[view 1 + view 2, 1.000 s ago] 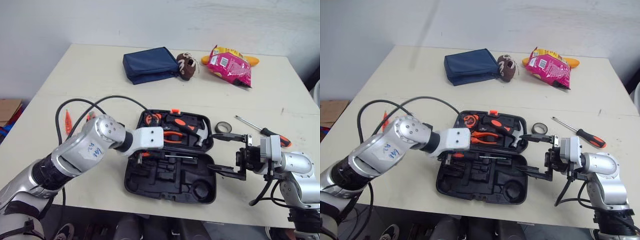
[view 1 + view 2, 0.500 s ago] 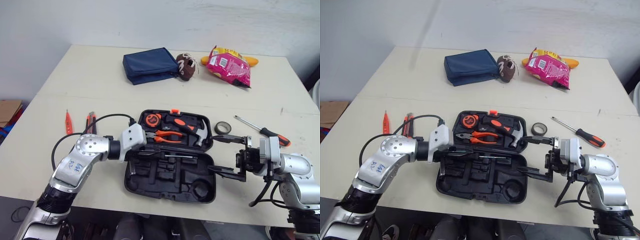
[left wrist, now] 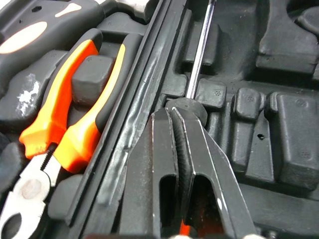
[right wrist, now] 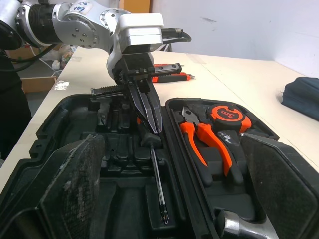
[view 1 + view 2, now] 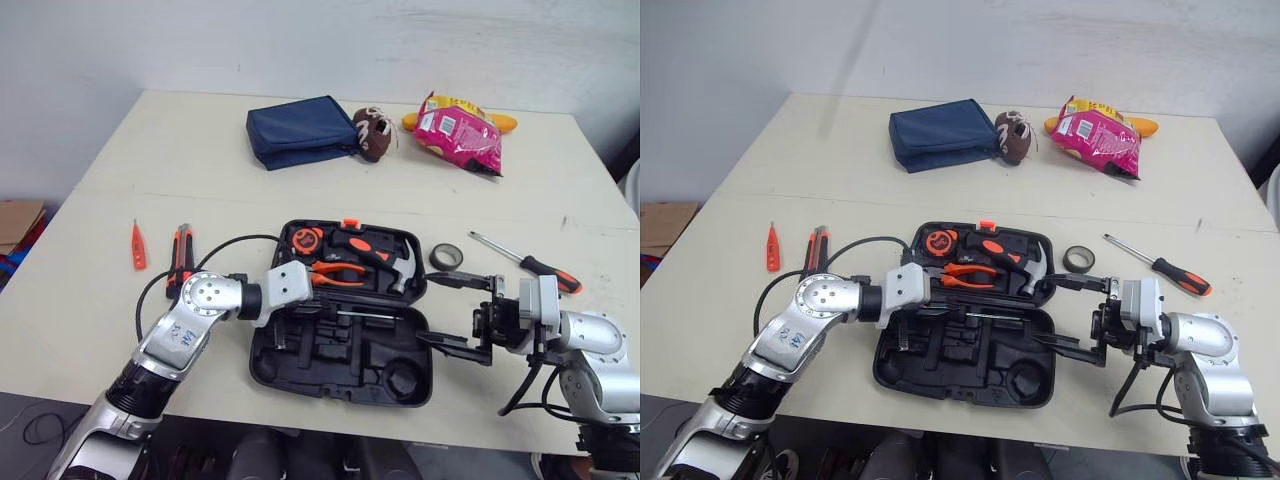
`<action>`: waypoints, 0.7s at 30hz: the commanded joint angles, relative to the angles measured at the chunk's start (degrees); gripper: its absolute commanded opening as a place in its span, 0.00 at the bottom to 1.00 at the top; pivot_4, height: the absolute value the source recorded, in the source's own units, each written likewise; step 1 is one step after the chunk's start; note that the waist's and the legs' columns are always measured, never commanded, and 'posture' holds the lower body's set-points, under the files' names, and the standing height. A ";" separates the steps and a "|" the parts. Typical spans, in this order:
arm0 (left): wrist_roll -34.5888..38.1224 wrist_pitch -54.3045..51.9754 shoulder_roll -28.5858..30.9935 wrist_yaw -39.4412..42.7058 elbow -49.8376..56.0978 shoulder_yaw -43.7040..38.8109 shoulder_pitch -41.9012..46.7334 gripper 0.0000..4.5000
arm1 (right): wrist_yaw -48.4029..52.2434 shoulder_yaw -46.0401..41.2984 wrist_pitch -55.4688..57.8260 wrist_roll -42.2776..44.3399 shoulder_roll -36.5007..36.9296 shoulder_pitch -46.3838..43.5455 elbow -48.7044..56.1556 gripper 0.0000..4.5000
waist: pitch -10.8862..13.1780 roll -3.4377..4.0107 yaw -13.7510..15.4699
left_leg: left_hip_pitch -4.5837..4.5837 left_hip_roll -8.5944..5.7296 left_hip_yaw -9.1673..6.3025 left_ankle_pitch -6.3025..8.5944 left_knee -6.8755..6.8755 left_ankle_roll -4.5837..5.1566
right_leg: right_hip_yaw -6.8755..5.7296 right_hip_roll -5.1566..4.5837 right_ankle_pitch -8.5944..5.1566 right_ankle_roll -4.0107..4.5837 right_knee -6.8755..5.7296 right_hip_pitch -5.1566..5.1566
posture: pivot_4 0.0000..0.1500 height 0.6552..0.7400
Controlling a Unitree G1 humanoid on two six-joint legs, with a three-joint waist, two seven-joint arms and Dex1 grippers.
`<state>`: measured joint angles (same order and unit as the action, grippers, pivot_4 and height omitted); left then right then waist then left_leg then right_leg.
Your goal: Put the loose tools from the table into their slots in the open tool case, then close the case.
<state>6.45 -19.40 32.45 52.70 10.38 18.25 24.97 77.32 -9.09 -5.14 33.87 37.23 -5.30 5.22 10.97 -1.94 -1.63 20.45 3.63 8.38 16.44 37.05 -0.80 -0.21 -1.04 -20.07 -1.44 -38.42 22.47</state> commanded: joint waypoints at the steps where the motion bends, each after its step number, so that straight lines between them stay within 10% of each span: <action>1: -1.62 -3.12 -1.29 0.48 -1.55 3.23 0.66 0.01 | -0.14 -1.19 -1.20 0.14 0.18 0.51 0.91 1.00 | -0.01 0.00 0.02 | -0.01 0.00 0.00 0.00 0.00 0.01 | 0.00 0.00 0.00 0.00 0.00 -0.02 | 1.00 1.00; 15: -11.72 -12.10 0.58 4.36 -2.92 16.04 4.94 0.01 | -1.39 -1.17 -1.06 -0.21 -0.07 1.10 1.69 1.00 | -0.56 0.38 0.11 | -0.40 -0.02 -0.02 0.20 -0.10 0.14 | -0.02 -0.04 0.04 -0.09 0.48 -0.78 | 1.00 1.00; 21: -7.68 -8.49 -3.62 2.28 -2.23 9.30 5.31 0.01 | -3.09 -2.04 -1.38 -0.79 0.22 0.85 1.43 1.00 | -0.86 0.57 0.62 | -0.77 -0.08 -0.01 0.65 -0.08 0.58 | -0.03 -0.17 -0.02 -0.21 0.58 -1.07 | 1.00 1.00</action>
<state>-2.54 -29.45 29.07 54.23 10.08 26.41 32.89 75.00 -9.19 -5.21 32.87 37.23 -4.17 5.23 10.12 -1.37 -1.01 19.69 3.54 8.38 17.10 36.99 -0.21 -0.25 -1.24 -20.10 -1.67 -37.84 21.40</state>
